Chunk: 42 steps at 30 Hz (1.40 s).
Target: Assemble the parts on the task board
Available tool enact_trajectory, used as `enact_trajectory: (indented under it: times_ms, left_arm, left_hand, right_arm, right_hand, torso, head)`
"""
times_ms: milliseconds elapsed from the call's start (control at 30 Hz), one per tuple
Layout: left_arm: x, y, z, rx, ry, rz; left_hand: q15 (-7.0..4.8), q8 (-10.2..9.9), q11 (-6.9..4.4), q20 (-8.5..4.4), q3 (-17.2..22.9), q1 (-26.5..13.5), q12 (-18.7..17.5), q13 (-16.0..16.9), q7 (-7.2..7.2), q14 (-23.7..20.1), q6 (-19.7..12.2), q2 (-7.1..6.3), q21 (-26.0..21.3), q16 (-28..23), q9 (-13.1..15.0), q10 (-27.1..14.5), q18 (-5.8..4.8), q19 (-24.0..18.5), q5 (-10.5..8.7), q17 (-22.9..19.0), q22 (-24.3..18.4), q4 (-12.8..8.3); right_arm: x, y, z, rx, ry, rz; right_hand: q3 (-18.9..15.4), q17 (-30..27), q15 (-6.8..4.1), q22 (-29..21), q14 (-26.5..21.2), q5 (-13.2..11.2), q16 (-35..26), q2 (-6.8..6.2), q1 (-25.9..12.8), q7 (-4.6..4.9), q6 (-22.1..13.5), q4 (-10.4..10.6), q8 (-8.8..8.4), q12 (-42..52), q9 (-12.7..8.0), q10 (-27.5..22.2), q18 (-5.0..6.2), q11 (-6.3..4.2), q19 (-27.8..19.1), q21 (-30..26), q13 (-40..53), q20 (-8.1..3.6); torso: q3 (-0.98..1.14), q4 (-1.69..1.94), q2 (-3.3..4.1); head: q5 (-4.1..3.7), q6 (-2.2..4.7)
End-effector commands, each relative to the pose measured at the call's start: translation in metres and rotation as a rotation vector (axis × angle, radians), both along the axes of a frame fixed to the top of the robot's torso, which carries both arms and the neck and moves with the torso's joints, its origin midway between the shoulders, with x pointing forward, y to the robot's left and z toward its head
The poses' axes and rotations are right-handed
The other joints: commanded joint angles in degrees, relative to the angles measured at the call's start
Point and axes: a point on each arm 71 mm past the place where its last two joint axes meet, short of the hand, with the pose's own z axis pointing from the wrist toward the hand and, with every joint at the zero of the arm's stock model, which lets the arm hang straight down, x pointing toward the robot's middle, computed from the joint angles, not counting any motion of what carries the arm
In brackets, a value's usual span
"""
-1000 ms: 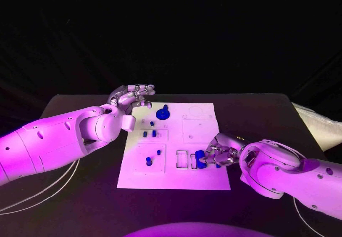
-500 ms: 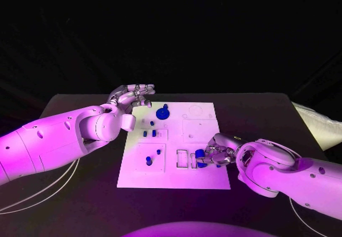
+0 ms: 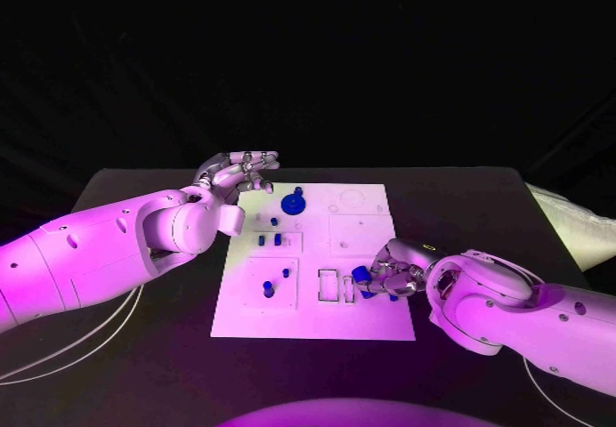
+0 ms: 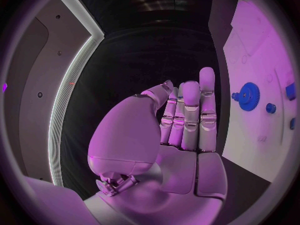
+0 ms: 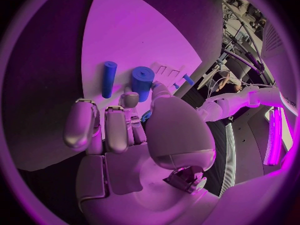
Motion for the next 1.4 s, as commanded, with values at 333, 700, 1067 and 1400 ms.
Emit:
enact_trajectory:
  times_ms: [333,700,1067,1400]
  left_arm:
    - [-0.001,-0.002,0.001,-0.007,-0.007,-0.02]
    - [-0.001,-0.002,0.0,-0.002,-0.005,-0.02]
    - [-0.001,-0.004,-0.002,-0.004,-0.003,-0.025]
    - [-0.002,-0.006,-0.003,-0.006,-0.001,-0.029]
  left_hand:
    - [0.1,0.37,-0.15,-0.01,-0.26,0.02,0.35,0.11,0.14,-0.5,-0.43,0.3,-0.16,0.0,-0.06,-0.46,0.56,0.36,0.27,-0.07,-0.08,-0.13]
    - [0.1,0.42,-0.16,-0.01,-0.24,0.12,0.45,0.13,0.12,-0.48,-0.45,0.32,-0.18,0.05,-0.05,-0.52,0.56,0.37,0.28,0.01,-0.09,-0.22]
    - [0.1,0.43,-0.16,-0.01,-0.23,0.13,0.46,0.13,0.12,-0.49,-0.45,0.33,-0.18,0.05,-0.05,-0.53,0.56,0.37,0.28,-0.01,-0.09,-0.23]
    - [0.1,0.47,-0.16,-0.01,-0.22,0.19,0.53,0.14,0.12,-0.55,-0.46,0.35,-0.2,0.01,-0.05,-0.58,0.57,0.37,0.28,-0.11,-0.1,-0.28]
  right_arm:
    - [-0.002,-0.005,-0.003,0.045,0.035,-0.065]
    - [-0.004,0.0,0.001,0.113,0.017,-0.078]
    - [-0.004,0.008,0.019,0.22,-0.021,-0.094]
    - [-0.007,0.027,0.019,0.23,0.038,-0.042]
  right_hand:
    - [-1.09,0.51,-0.79,0.81,2.72,6.26,0.4,1.04,1.38,-0.79,0.64,0.1,1.72,0.67,1.09,1.09,-0.64,-0.57,0.19,0.36,1.53,-0.57]
    - [-1.21,1.7,-1.24,2.51,2.95,8.08,1.21,2.03,1.55,-1.44,2.05,0.26,2.43,0.93,1.55,2.33,-0.92,-1.15,0.84,1.3,2.08,-0.97]
    - [-1.68,2.68,-1.51,3.42,3.14,8.17,1.88,2.46,0.78,-1.8,3.0,0.31,2.52,2.41,1.81,3.9,-1.07,-1.46,1.21,1.84,3.98,-1.25]
    - [-2.17,2.87,-1.69,3.58,3.16,8.12,2.06,3.1,-0.43,-1.99,3.59,0.4,2.28,2.64,2.04,4.61,-1.11,-1.64,1.3,1.97,4.55,-1.45]
  torso:
    - [0.04,0.02,0.0]
    - [0.04,0.04,0.0]
    - [-0.03,0.07,0.01]
    - [-0.07,0.05,0.01]
  head:
    - [-0.05,0.08]
    - [-0.07,0.26]
    - [-0.09,0.65]
    - [0.08,0.71]
